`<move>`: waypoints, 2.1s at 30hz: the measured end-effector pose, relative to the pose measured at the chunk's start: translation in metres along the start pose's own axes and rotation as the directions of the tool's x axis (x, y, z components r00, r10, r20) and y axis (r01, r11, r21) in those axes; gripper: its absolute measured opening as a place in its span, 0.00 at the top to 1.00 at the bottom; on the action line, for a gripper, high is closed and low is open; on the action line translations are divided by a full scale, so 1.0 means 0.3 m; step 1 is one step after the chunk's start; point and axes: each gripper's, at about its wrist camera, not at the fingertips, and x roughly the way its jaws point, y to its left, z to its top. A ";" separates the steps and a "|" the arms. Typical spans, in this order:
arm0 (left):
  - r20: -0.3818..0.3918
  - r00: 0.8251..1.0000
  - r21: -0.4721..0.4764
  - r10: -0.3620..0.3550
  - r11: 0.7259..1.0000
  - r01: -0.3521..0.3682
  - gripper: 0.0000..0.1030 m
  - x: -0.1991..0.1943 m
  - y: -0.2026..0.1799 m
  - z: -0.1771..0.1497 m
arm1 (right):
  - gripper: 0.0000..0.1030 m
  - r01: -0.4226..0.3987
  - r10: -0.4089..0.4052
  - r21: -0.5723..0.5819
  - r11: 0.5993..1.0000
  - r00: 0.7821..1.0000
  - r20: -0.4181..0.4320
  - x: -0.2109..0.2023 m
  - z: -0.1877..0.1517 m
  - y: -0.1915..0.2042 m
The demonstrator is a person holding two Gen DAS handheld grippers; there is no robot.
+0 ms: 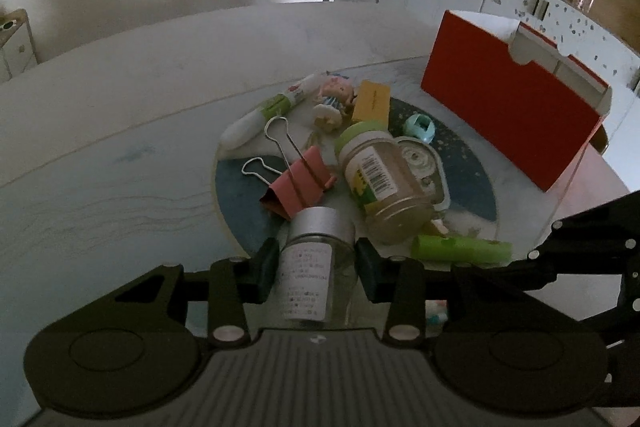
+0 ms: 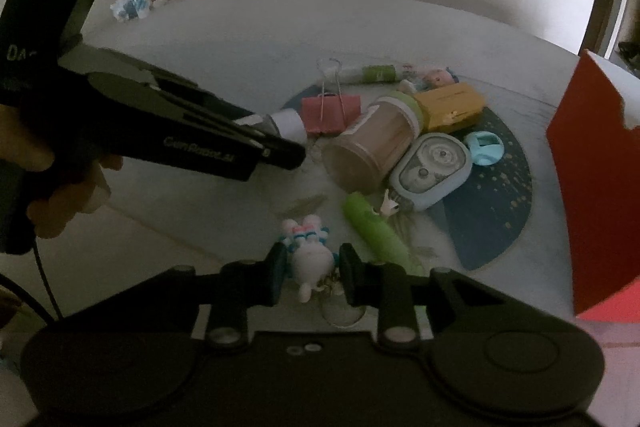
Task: Organize rigid objects
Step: 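Grasp the clear glass jar with the left tool while the right tool grasps the white bunny keychain, then lift the glass jar and bunny keychain and carry both toward the red box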
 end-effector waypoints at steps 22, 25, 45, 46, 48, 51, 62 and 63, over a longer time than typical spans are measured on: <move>0.037 0.997 -0.042 -0.061 0.997 0.062 0.60 -0.237 -0.168 0.135 | 0.73 -0.012 -0.016 0.183 0.983 0.989 0.148 -0.340 0.055 -0.154; 0.044 0.997 -0.032 -0.060 0.998 0.061 0.60 -0.253 -0.204 0.167 | 0.73 -0.012 -0.022 0.202 0.979 0.986 0.167 -0.383 0.068 -0.200; 0.100 0.992 0.033 -0.070 0.997 0.067 0.60 -0.213 -0.515 0.364 | 0.73 0.045 -0.100 0.253 0.966 0.973 0.207 -0.537 0.090 -0.553; 0.099 0.993 0.035 -0.072 0.997 0.069 0.60 -0.205 -0.532 0.373 | 0.73 0.048 -0.102 0.254 0.966 0.973 0.207 -0.540 0.087 -0.575; 0.099 0.992 0.041 -0.077 0.996 0.073 0.60 -0.187 -0.571 0.396 | 0.73 0.051 -0.107 0.258 0.965 0.973 0.206 -0.543 0.083 -0.616; 0.099 0.991 0.061 -0.087 0.995 0.081 0.60 -0.156 -0.633 0.427 | 0.73 0.063 -0.117 0.258 0.964 0.973 0.201 -0.547 0.077 -0.680; 0.025 1.000 0.028 -0.003 1.000 0.002 0.67 0.008 -0.678 0.488 | 0.73 0.079 -0.137 0.269 0.960 0.969 0.205 -0.563 0.062 -0.871; -0.004 1.000 0.002 -0.006 1.000 0.006 0.67 0.028 -0.654 0.476 | 0.73 0.075 -0.134 0.273 0.959 0.970 0.204 -0.563 0.060 -0.890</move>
